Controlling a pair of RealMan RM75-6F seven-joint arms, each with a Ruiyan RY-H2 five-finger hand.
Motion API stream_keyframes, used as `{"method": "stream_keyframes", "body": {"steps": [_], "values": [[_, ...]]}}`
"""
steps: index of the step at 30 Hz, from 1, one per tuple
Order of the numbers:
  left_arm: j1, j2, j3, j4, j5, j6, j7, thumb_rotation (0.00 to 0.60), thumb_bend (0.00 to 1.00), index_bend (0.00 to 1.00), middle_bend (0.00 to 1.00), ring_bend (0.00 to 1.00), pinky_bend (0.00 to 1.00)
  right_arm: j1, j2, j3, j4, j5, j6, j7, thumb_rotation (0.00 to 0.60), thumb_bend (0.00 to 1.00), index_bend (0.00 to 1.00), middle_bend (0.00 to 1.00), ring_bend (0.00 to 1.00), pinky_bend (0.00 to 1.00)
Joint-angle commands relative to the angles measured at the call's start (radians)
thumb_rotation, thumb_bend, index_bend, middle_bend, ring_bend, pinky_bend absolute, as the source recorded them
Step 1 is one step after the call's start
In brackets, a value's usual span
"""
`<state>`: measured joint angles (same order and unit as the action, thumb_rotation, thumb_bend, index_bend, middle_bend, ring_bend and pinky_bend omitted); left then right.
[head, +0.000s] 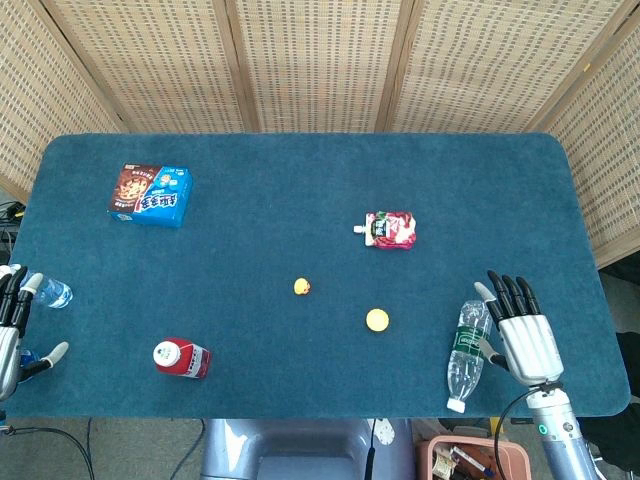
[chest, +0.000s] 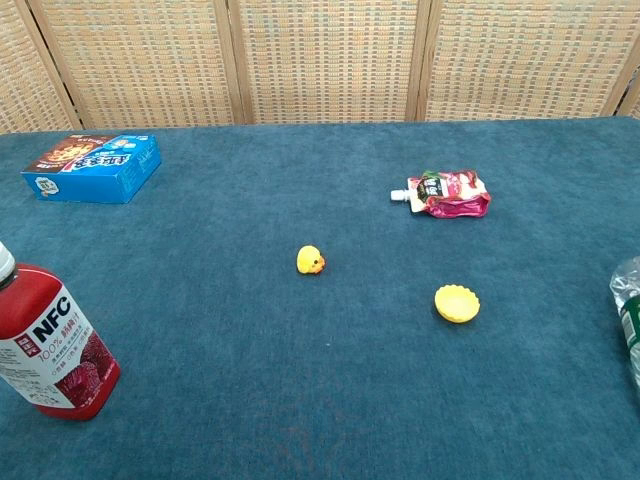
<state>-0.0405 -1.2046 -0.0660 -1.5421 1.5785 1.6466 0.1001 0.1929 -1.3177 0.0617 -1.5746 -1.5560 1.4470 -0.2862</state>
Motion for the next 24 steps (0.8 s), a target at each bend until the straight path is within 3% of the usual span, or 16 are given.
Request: {"method": "stream_keyframes", "body": {"steps": [1, 24], "values": [[0.0, 0.0, 0.0, -0.001, 0.0, 0.0, 0.0, 0.6, 0.08, 0.0, 0.0, 0.0, 0.0, 0.0, 0.0, 0.0, 0.001, 0.001, -0.001, 0.0, 0.6, 0.21, 0.0, 0.0, 0.0, 0.0], [0.001, 0.002, -0.001, -0.004, -0.001, 0.002, -0.003, 0.6, 0.08, 0.0, 0.0, 0.0, 0.0, 0.004, -0.003, -0.002, 0.0, 0.002, -0.012, 0.001, 0.6, 0.21, 0.0, 0.0, 0.0, 0.0]]}}
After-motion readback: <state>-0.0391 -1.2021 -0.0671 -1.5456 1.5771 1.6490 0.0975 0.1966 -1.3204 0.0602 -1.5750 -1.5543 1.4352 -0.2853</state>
